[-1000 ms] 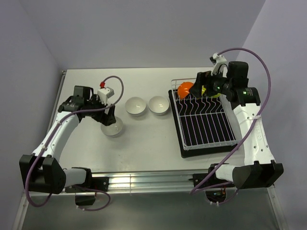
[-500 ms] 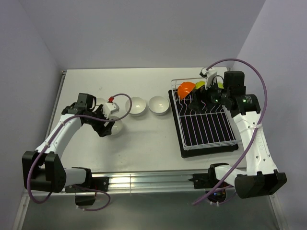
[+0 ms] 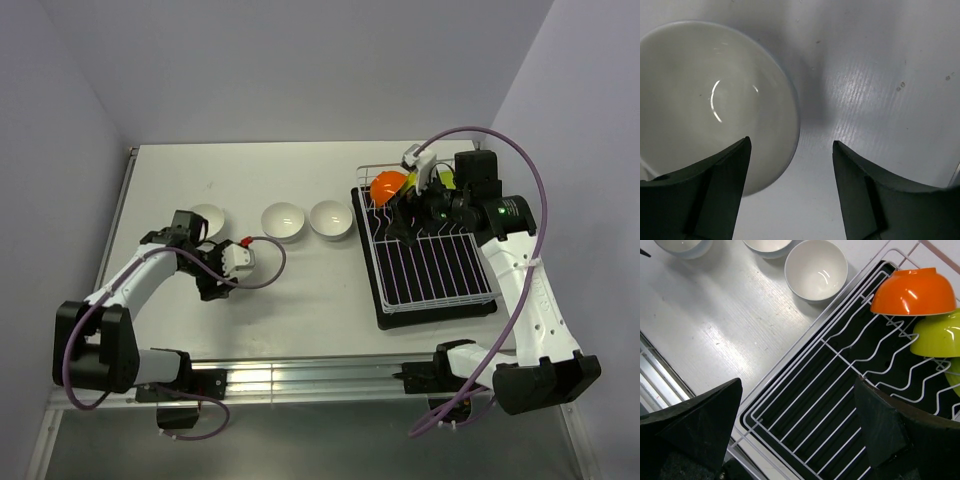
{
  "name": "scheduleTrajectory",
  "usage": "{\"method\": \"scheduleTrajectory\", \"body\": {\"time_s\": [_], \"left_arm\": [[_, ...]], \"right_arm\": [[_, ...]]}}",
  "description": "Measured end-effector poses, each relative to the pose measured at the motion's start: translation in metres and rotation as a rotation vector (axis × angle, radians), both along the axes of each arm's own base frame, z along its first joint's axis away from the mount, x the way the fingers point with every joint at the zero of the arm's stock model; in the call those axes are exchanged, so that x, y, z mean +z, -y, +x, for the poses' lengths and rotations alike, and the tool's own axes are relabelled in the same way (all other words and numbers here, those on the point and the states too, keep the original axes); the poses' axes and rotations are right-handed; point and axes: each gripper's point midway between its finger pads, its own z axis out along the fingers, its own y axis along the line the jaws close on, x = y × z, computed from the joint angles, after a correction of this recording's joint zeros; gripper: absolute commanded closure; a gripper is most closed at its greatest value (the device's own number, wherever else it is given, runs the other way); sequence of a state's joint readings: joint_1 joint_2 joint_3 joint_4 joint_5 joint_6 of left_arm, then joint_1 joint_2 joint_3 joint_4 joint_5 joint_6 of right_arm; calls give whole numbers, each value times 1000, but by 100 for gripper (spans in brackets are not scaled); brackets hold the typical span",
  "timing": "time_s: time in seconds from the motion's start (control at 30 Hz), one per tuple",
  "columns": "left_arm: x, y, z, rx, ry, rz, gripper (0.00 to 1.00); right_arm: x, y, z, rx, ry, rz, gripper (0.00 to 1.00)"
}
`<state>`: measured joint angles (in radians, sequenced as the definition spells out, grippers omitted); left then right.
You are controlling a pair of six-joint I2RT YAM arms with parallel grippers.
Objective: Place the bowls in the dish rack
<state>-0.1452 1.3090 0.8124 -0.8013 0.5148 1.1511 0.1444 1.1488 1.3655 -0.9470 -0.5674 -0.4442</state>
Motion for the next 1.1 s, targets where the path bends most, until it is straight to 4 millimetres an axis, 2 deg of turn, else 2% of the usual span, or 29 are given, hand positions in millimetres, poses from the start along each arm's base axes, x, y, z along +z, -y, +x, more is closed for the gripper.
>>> {"method": "scheduleTrajectory", "body": {"time_s": [0.2,0.27,0.43,0.5,0.6,0.77,0.87,0.97,1.1], "left_arm": [[-31,6,-2,-72,-51,42,45],[-34,8,-1,-87,-44,51,55],[-35,16,3,-116,-23,56,77],[-32,20,4,-132,-16,54,87],[-23,29,13,-140,2,33,96],[-16,45,7,-170,-61,-17,100],[-5,59,-8,-179,-158,-82,100],[20,75,-18,-184,-237,-171,100],[78,106,-14,-205,-273,-354,100]], "right_arm": [[1,-2,-1,46,28,-11,0],[2,-3,0,56,36,-12,0],[10,-8,-3,96,52,7,1],[15,-11,-3,110,62,20,1],[22,-14,-3,127,77,37,1],[30,-22,-2,159,91,72,1],[33,-25,-2,177,103,88,1],[36,-27,-2,197,119,93,1],[38,-29,-4,236,149,88,1]]}}
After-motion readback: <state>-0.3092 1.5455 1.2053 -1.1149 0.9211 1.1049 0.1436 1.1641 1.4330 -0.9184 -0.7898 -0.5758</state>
